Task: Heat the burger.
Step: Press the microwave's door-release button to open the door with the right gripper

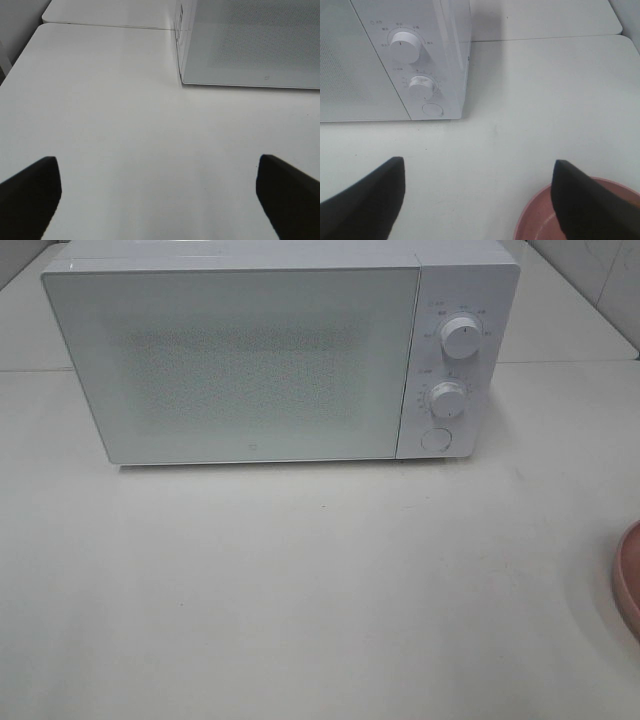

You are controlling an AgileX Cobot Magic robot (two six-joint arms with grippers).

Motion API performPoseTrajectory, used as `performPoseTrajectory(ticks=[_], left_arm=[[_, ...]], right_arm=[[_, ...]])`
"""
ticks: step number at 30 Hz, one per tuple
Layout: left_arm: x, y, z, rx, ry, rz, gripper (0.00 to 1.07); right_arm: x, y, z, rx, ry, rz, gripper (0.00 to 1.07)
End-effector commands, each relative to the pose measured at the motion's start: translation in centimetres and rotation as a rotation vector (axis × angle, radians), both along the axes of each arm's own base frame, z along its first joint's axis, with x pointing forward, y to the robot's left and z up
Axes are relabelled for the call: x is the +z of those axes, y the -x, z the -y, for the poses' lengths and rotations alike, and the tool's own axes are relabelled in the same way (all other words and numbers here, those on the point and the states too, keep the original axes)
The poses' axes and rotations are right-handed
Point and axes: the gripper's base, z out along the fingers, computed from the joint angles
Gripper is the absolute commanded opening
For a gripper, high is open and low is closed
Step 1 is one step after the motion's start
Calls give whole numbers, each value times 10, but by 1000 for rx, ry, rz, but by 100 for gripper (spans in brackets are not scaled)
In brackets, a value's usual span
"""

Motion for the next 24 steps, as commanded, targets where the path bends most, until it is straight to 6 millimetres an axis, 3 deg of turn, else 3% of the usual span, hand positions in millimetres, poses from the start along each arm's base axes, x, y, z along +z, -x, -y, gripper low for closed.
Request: performPoseTrajectory(ticks=[1, 17, 24], left_arm=[[0, 3, 0, -5, 2, 29, 98], [0, 3, 0, -5, 2, 29, 98], [0, 3, 0, -5, 2, 29, 98]], right_arm=[[1, -8, 0, -4, 0, 20, 76], [-18, -54, -4, 2, 1, 31, 76], [-36, -80, -6, 8, 4, 26, 76]])
